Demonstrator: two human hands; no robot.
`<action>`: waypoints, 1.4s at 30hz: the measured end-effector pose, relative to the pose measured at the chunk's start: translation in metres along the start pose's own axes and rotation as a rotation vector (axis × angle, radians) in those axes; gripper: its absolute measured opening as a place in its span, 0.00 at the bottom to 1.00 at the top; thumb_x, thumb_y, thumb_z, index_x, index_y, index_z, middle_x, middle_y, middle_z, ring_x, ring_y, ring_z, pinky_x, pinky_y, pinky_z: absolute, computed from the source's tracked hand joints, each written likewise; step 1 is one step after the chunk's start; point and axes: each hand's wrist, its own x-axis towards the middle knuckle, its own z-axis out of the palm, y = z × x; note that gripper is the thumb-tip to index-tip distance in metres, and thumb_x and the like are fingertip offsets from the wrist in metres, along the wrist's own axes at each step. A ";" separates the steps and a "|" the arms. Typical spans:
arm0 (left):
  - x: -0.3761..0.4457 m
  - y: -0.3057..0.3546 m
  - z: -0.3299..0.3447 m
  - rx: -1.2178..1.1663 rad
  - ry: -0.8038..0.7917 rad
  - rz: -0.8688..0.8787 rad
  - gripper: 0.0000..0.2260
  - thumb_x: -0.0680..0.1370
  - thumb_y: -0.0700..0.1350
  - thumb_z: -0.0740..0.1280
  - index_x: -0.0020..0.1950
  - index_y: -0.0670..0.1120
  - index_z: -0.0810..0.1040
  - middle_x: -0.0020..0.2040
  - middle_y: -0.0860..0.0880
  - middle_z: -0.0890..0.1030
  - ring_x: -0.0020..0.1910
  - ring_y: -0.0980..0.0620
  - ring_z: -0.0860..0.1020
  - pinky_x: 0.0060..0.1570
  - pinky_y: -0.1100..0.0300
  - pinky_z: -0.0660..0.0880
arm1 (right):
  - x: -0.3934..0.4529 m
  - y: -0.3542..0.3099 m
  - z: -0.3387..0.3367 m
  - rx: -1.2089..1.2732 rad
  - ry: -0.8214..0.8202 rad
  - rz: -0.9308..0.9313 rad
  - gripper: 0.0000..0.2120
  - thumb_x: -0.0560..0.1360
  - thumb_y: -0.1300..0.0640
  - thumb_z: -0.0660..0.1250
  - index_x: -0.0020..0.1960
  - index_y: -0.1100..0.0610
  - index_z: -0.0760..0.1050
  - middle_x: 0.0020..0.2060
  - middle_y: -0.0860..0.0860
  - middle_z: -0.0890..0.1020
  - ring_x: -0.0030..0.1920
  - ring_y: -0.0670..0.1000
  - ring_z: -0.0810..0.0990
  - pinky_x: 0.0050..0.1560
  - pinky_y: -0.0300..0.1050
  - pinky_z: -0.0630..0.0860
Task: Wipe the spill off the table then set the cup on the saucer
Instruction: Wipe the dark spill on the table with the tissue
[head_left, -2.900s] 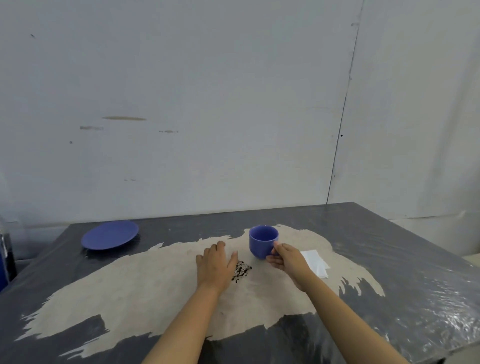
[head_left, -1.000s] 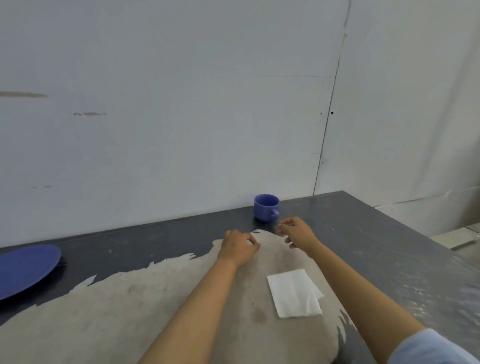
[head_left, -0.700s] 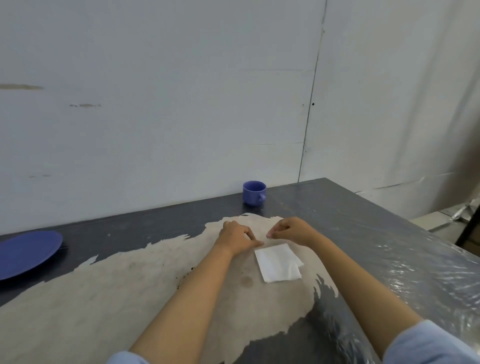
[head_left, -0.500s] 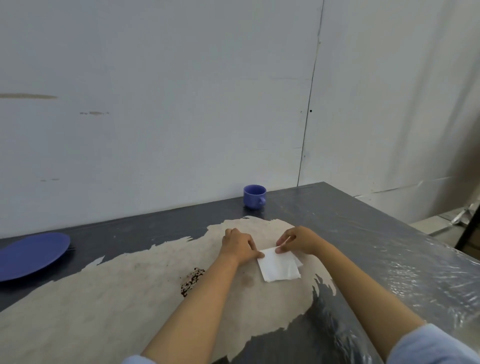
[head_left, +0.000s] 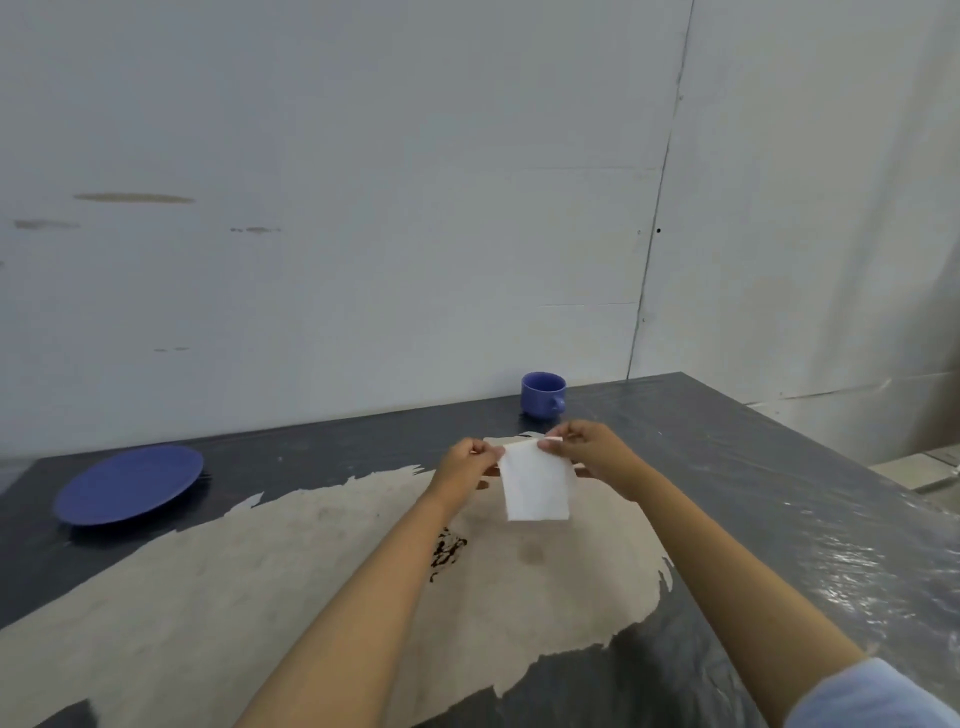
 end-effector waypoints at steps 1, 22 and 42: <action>-0.004 0.000 -0.009 -0.067 0.014 -0.016 0.12 0.77 0.49 0.68 0.54 0.43 0.74 0.56 0.43 0.81 0.50 0.49 0.80 0.52 0.54 0.78 | 0.000 -0.006 0.011 0.024 -0.009 -0.015 0.14 0.75 0.48 0.70 0.54 0.56 0.78 0.51 0.53 0.82 0.53 0.54 0.81 0.59 0.52 0.78; -0.078 -0.080 -0.115 0.467 0.478 0.132 0.09 0.80 0.47 0.60 0.48 0.44 0.76 0.46 0.48 0.80 0.48 0.46 0.77 0.52 0.49 0.75 | -0.042 -0.006 0.130 -0.429 0.152 -0.336 0.11 0.77 0.48 0.64 0.54 0.50 0.81 0.54 0.47 0.82 0.55 0.48 0.79 0.54 0.40 0.72; -0.114 -0.096 -0.112 0.642 0.393 0.184 0.14 0.81 0.45 0.57 0.61 0.45 0.78 0.59 0.48 0.79 0.59 0.49 0.77 0.59 0.56 0.74 | -0.053 0.001 0.153 -0.782 -0.144 -0.265 0.23 0.85 0.53 0.46 0.79 0.54 0.55 0.78 0.51 0.60 0.77 0.52 0.60 0.77 0.50 0.48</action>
